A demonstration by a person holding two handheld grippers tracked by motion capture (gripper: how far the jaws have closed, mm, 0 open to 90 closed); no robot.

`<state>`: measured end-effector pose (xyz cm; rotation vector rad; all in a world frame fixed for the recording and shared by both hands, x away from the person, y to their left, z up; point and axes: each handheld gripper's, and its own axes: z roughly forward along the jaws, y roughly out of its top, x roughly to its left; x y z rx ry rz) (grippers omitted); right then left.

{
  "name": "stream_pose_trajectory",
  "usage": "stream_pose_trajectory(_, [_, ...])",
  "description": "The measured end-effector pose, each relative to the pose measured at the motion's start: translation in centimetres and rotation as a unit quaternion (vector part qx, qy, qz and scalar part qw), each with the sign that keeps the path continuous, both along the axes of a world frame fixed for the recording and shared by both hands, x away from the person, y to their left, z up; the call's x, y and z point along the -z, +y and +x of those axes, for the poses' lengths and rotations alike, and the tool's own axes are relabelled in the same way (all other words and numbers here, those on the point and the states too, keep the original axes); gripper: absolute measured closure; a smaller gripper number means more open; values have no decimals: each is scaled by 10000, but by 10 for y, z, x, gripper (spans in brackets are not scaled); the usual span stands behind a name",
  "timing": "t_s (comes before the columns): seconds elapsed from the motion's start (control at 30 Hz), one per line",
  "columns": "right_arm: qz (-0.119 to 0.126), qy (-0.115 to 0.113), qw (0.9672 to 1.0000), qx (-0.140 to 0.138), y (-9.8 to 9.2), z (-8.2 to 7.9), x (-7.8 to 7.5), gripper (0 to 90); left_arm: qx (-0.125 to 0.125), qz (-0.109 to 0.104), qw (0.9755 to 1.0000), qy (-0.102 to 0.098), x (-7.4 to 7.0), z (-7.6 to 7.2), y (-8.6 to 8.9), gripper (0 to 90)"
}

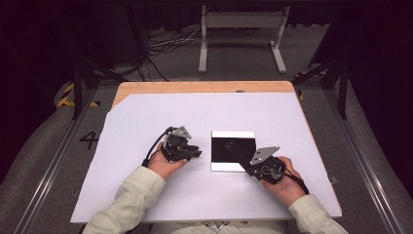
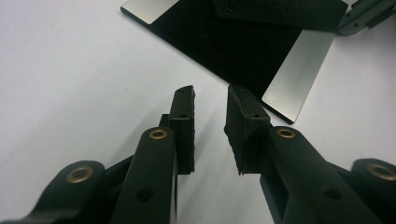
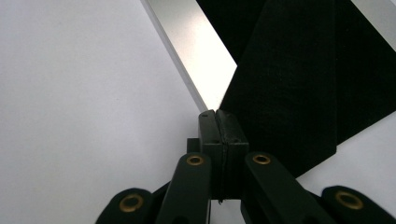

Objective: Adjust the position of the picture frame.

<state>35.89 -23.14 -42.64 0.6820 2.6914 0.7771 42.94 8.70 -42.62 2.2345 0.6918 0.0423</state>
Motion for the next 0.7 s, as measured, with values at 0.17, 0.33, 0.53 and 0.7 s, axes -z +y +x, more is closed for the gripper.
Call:
stream_pose_trajectory(0.17, [12,-96,9999,109,-2,2,1,900,-4,-7,10000,3,0,-1,0,732])
stream_pose_trajectory(0.33, [120,-147,9997,134,-4,1,1,900,-17,-20,10000,2,-1,-1,1,730])
stream_pose_trajectory(0.53, [506,-184,9984,159,-8,-3,-10,900,-48,-93,9998,-142,-6,-4,3,714])
stream_pose_trajectory(0.7, [997,-383,9942,159,-14,-8,-28,900,-67,-193,9989,-426,-9,-17,10,704])
